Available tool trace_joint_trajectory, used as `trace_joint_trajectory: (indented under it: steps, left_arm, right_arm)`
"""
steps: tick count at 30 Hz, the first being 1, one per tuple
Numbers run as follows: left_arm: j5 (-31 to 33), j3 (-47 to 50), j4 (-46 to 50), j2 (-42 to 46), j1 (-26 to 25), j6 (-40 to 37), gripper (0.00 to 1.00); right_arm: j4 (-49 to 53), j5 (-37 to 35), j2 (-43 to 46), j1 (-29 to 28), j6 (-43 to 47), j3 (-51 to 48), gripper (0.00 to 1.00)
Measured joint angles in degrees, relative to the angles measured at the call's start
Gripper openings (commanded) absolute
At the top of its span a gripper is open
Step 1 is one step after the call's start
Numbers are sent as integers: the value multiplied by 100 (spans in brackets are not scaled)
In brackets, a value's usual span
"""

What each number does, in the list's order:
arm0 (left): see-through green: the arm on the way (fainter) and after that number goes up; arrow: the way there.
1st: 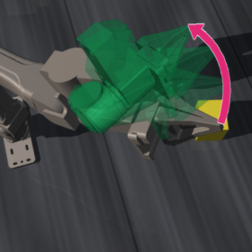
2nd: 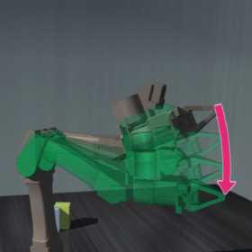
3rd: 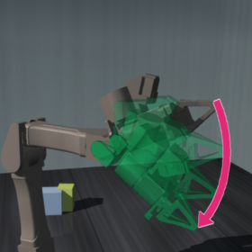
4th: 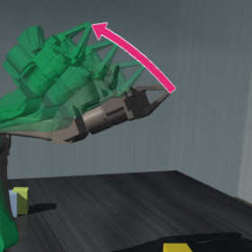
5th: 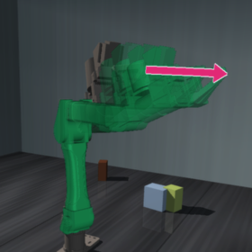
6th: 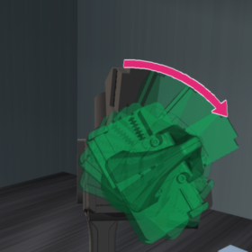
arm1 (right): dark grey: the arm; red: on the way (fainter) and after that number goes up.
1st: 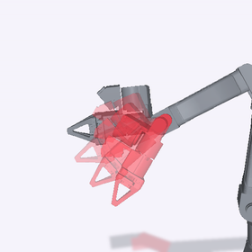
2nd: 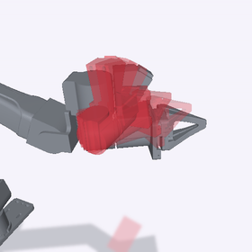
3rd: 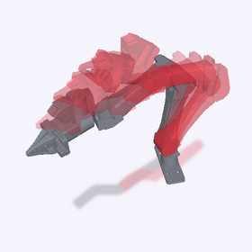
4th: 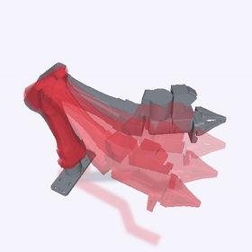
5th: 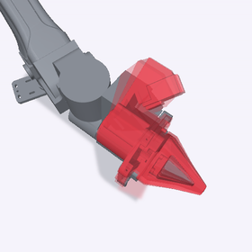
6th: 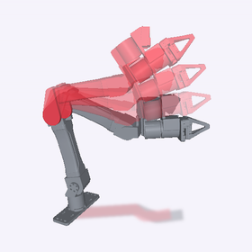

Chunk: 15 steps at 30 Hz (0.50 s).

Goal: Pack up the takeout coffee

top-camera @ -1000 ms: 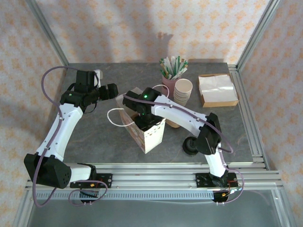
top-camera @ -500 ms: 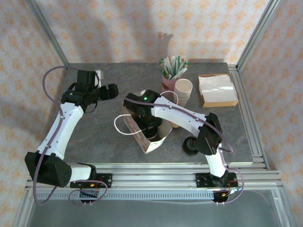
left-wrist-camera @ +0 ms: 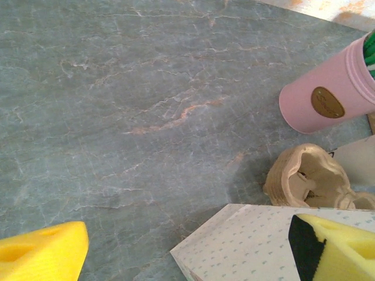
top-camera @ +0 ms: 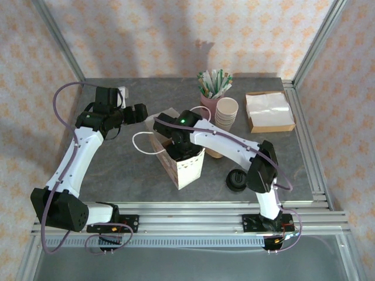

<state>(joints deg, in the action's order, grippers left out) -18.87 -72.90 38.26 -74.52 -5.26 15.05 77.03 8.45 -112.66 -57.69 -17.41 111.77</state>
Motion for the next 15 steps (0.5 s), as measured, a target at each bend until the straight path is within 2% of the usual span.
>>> trace_joint_trajectory:
  steps: [15]
  left_arm:
    - [-925, 66, -321, 398, 4, -57, 94]
  right_arm:
    - [-455, -28, 120, 0, -20, -372, 55]
